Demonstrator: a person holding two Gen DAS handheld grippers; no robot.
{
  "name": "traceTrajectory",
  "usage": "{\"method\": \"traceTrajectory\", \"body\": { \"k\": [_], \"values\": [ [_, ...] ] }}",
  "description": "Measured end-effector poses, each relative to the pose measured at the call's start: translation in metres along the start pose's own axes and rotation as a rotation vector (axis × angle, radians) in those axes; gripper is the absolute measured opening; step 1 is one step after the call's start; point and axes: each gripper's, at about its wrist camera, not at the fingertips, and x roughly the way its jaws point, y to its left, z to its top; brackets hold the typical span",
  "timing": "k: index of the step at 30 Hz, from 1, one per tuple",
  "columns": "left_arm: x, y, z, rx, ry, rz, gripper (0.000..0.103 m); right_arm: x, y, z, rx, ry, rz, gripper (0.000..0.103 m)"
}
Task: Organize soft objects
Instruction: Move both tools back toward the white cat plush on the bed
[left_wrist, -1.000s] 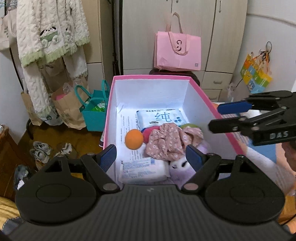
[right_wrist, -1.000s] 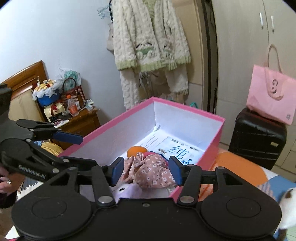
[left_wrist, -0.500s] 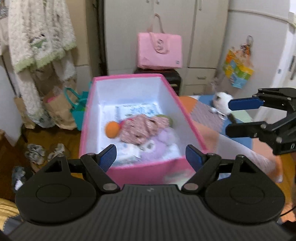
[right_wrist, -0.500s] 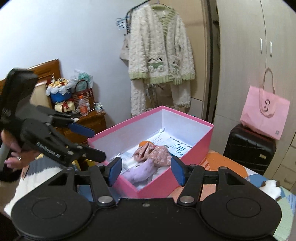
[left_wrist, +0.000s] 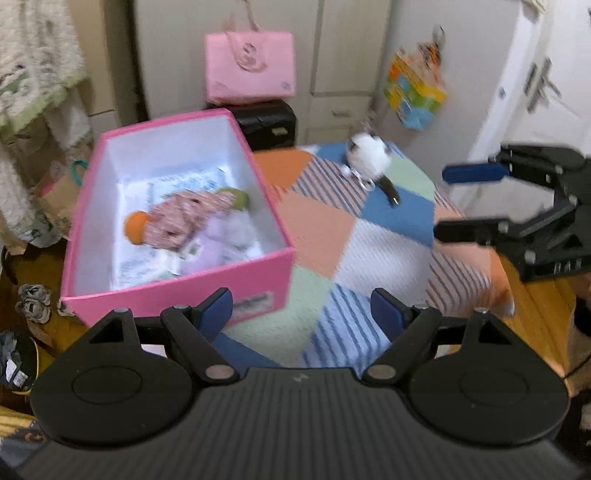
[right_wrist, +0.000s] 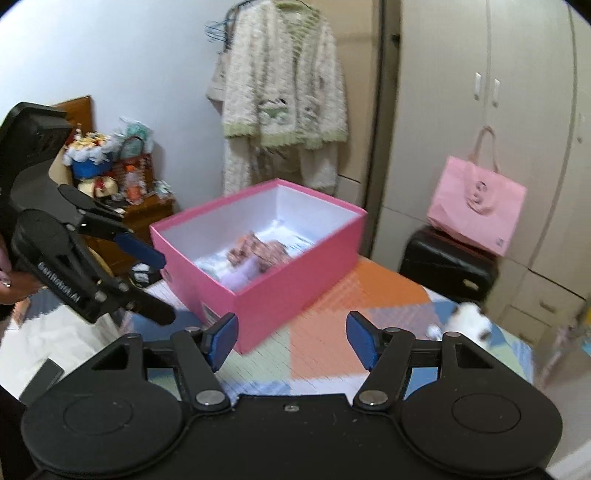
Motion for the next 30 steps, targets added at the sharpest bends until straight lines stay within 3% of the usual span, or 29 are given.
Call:
{"method": "traceTrajectory", "body": {
  "k": [15,27,30],
  "values": [
    [0.058,-0.055,0.022,0.129,0.068,-0.098,0.082,0.004,-0.046,-0.062,0.047,0.068,-0.131,0.071],
    [0.086,-0.071,0.049,0.104,0.013,-0.222,0.082,0.031,-0.089,-0.093,0.107,0.08,-0.17,0.072],
    [0.096,-0.074,0.053,0.082,0.006,-0.284,0.082,0.038,-0.097,-0.097,0.116,0.094,-0.182,0.073]
  ]
}}
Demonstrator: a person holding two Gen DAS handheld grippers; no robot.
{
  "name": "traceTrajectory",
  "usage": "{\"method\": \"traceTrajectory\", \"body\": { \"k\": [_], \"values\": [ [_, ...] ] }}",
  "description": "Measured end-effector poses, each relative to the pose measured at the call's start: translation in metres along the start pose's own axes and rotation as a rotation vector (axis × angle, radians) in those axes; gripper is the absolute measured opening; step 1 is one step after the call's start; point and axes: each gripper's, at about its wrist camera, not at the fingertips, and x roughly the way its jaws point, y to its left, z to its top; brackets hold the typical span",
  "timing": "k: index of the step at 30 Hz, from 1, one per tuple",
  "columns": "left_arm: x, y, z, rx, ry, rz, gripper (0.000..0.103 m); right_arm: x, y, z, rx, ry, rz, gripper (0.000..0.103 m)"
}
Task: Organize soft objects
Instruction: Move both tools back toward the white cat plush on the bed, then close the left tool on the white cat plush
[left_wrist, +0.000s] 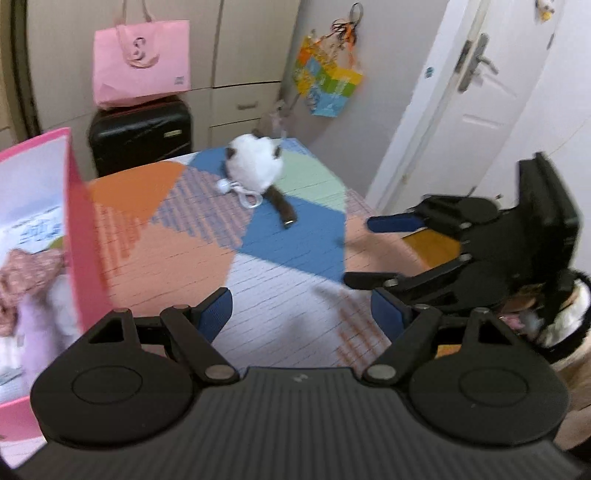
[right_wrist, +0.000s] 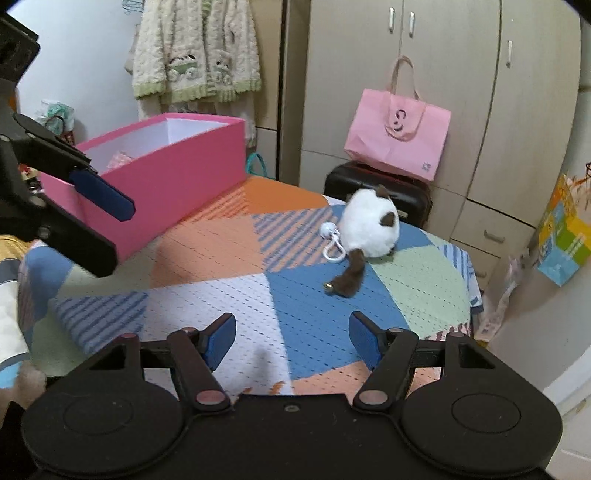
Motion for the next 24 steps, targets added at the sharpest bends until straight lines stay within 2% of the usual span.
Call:
{"method": "traceTrajectory", "body": {
  "k": [5,8,10,13,17,20,24],
  "values": [
    [0.011,-0.001,0.007,-0.012,-0.044,-0.049,0.083,0.015,-0.008,-0.001,-0.002,0.015,-0.013,0.073],
    [0.024,0.0,0.014,-0.017,-0.058,-0.032,0.083,0.022,-0.012,0.0,-0.003,0.008,-0.02,0.074],
    [0.036,0.003,0.018,-0.03,-0.052,-0.025,0.083,0.028,-0.017,0.002,0.007,0.006,-0.03,0.074],
    [0.054,0.009,0.022,-0.062,-0.014,-0.063,0.083,0.04,-0.025,0.005,0.019,0.013,-0.049,0.074],
    [0.077,0.019,0.026,-0.107,0.001,-0.063,0.083,0.054,-0.034,0.005,0.017,0.003,-0.034,0.074],
    [0.09,0.026,0.034,-0.137,-0.023,-0.046,0.083,0.058,-0.037,0.005,-0.002,-0.073,-0.033,0.074],
    [0.099,0.037,0.044,-0.185,-0.086,0.002,0.083,0.061,-0.046,0.007,-0.005,-0.184,-0.095,0.074]
  ]
}}
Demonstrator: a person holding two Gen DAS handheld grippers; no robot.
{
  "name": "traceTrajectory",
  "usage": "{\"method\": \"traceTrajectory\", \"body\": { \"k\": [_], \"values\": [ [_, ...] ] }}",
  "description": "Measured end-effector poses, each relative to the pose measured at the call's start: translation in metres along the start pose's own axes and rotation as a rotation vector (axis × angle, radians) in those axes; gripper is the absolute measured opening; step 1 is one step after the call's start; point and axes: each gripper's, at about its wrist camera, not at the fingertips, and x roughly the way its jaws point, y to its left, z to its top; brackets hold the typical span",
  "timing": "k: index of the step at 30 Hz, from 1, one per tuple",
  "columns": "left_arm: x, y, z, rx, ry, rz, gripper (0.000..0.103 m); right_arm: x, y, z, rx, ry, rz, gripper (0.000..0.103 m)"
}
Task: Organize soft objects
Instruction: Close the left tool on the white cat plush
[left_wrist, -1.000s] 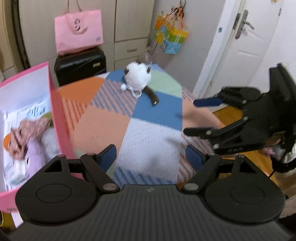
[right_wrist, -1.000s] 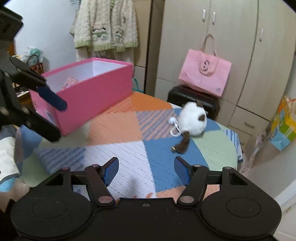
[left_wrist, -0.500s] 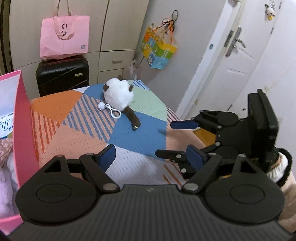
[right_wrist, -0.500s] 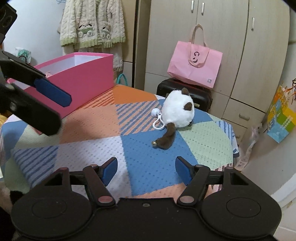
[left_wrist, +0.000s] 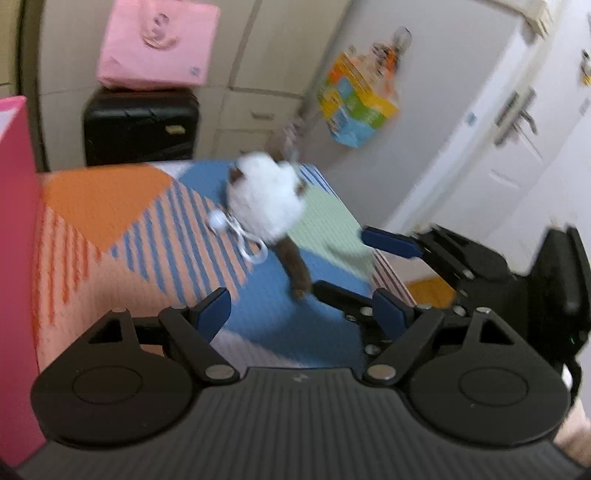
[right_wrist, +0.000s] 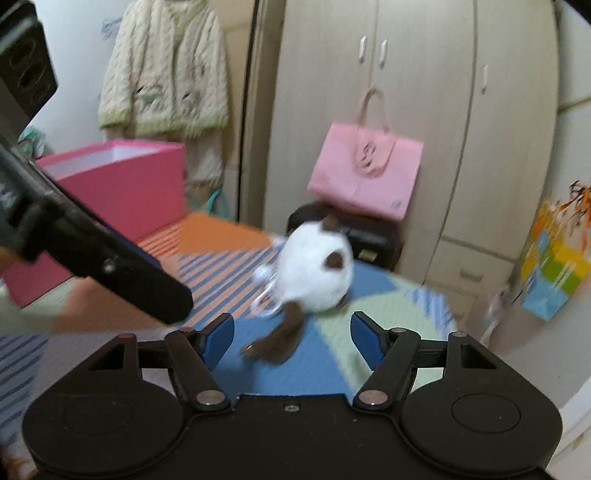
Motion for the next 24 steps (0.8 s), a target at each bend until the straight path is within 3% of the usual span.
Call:
{"method": "traceTrajectory", "body": {
  "k": [3,6,8,11,17,24],
  "values": [
    [0.005,0.002,0.01,-0.007,-0.055,0.05,0.083,0.013,-0.012,0.006,0.032,0.003,-0.015,0.074],
    [0.014,0.002,0.018,-0.029,-0.056,0.021,0.083,0.031,-0.015,0.013,0.002,0.054,0.016,0.075],
    [0.021,-0.002,0.02,-0.024,-0.074,0.058,0.083,0.041,-0.015,0.016,0.009,0.051,0.008,0.075],
    [0.039,-0.002,0.024,-0.048,-0.072,0.066,0.083,0.055,-0.014,0.019,0.005,0.047,-0.022,0.088],
    [0.072,0.004,0.032,-0.093,-0.065,0.085,0.08,0.072,-0.007,0.018,-0.098,0.036,-0.003,0.089],
    [0.086,0.015,0.039,-0.152,-0.094,0.071,0.079,0.094,-0.031,0.022,0.045,0.096,0.068,0.087]
  ]
}}
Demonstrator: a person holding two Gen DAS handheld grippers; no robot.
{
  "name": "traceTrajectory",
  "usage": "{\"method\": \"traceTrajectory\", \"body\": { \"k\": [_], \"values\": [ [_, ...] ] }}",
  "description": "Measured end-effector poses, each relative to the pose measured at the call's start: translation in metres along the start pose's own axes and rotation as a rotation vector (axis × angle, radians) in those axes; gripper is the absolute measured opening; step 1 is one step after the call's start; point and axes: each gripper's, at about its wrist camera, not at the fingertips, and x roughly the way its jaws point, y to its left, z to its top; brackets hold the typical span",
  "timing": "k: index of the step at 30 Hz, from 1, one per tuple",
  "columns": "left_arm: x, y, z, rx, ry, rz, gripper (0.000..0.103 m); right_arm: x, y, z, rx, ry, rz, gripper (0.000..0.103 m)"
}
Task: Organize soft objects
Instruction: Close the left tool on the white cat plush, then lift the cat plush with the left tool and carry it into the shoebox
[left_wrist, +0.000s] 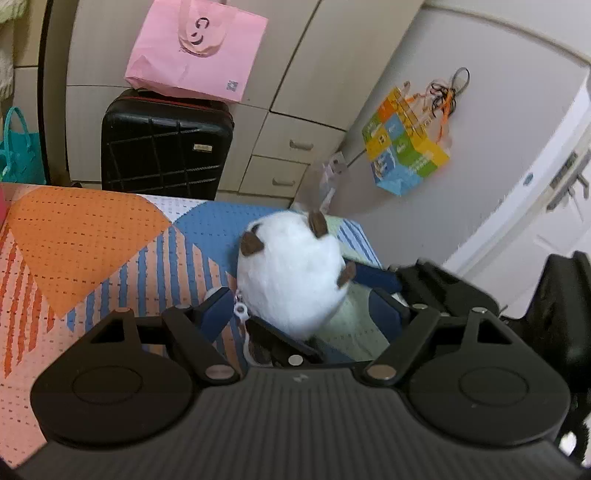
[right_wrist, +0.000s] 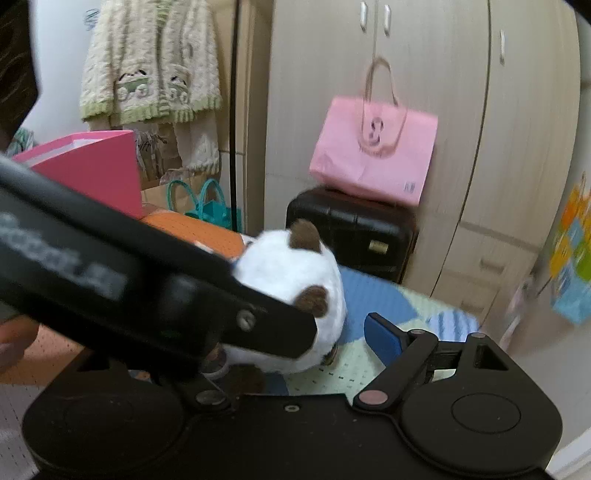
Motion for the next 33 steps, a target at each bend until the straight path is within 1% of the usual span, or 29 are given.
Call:
{"method": "traceTrajectory", "body": {
  "k": [1,2,3,4,5,8,10,12,13,15,19,21,23,26,29,33],
  "values": [
    [0.001,0.001,0.0,-0.013,-0.01,-0.003,0.077,0.003,-0.003,0.0,0.017,0.012,0.021,0.084],
    [0.002,0.003,0.0,-0.025,-0.019,-0.009,0.071,0.004,-0.004,-0.001,0.026,0.016,0.043,0.082],
    [0.003,0.004,-0.001,-0.04,-0.02,-0.021,0.067,0.004,-0.004,-0.001,0.03,0.013,0.06,0.075],
    [0.005,0.005,-0.002,-0.048,-0.013,-0.038,0.064,0.003,-0.004,-0.002,0.03,0.005,0.064,0.071],
    [0.004,0.005,-0.002,-0.042,-0.022,-0.038,0.061,0.002,-0.002,-0.003,0.022,0.003,0.053,0.069],
    [0.004,0.004,-0.002,-0.027,-0.01,-0.038,0.055,-0.004,0.006,-0.007,0.003,-0.01,0.019,0.066],
    [0.002,0.002,-0.002,-0.019,-0.002,-0.04,0.054,-0.006,0.009,-0.007,0.001,-0.014,0.002,0.065],
    [-0.002,-0.004,-0.003,0.015,0.001,-0.025,0.053,-0.01,0.011,-0.007,0.016,-0.019,-0.006,0.064],
    [-0.004,-0.007,-0.004,0.028,0.003,-0.013,0.051,-0.013,0.012,-0.008,0.027,-0.018,-0.012,0.064],
    [-0.007,-0.017,-0.007,0.064,0.01,0.028,0.05,-0.015,0.016,-0.009,0.041,-0.013,-0.018,0.064],
    [-0.018,-0.029,-0.015,0.107,0.002,0.056,0.05,-0.024,0.025,-0.01,0.041,-0.022,-0.055,0.064],
    [-0.024,-0.032,-0.019,0.127,0.01,0.048,0.05,-0.031,0.026,-0.012,0.077,-0.017,-0.051,0.064],
    [-0.028,-0.035,-0.024,0.137,0.026,0.046,0.05,-0.036,0.024,-0.015,0.131,0.007,-0.03,0.064],
    [-0.036,-0.04,-0.035,0.171,0.021,0.073,0.049,-0.039,0.022,-0.021,0.197,0.027,0.001,0.064],
    [-0.047,-0.044,-0.043,0.186,0.023,0.091,0.049,-0.049,0.033,-0.029,0.201,0.015,0.003,0.064],
    [-0.063,-0.044,-0.052,0.194,0.025,0.08,0.049,-0.06,0.039,-0.035,0.239,0.009,0.015,0.064]
  ]
}}
